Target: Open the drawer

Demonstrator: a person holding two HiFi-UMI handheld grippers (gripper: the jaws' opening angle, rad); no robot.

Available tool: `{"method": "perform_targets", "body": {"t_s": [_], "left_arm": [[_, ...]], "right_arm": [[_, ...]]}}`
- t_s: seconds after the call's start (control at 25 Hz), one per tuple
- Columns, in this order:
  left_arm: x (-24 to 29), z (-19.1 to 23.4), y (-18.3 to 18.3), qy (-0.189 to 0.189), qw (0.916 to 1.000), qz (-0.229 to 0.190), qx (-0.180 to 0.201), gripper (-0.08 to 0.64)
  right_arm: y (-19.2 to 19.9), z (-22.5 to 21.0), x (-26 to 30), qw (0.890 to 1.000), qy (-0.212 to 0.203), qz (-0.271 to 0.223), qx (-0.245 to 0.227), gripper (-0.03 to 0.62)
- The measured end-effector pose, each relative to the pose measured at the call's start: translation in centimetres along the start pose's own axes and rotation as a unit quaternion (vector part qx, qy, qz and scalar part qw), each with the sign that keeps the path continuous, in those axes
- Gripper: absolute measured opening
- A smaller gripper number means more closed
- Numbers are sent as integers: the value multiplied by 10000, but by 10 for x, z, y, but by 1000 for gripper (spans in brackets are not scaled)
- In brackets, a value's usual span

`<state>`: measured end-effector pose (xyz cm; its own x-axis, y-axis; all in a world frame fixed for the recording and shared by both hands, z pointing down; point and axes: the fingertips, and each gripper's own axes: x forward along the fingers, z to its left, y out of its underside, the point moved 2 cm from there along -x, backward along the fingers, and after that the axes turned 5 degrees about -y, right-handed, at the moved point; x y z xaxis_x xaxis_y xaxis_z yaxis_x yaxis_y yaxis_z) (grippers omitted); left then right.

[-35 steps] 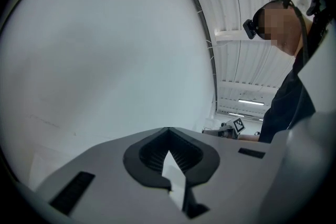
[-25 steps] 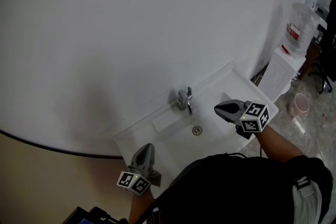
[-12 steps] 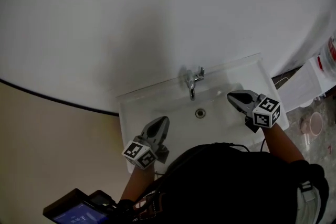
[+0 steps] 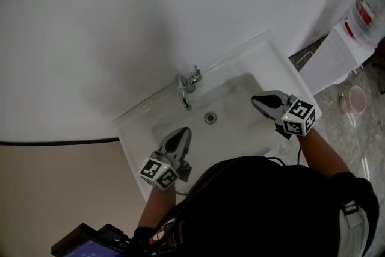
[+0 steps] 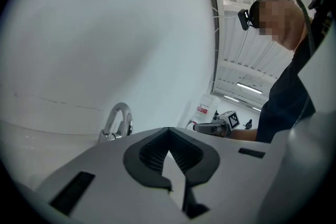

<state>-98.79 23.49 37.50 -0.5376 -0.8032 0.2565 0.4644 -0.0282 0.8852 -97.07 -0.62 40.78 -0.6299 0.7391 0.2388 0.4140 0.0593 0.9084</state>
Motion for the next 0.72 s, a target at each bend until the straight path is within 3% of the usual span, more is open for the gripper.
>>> {"method": "perform_targets", "body": {"t_s": [0.16,0.36,0.72], "left_arm": [[48,-26,19,591,9973,408,149,-8],[111,-71,51,1251,9872,949,271,-8],[203,-155,135,2302,9517,1936,613,-8]], "right_arm": [[25,-17,-44,9982,515,-204,249,-2],[67,-37,-101,9927,1087,-313,422,-2],[153,-62,-196,9756,1939,-713,738,-2]]}}
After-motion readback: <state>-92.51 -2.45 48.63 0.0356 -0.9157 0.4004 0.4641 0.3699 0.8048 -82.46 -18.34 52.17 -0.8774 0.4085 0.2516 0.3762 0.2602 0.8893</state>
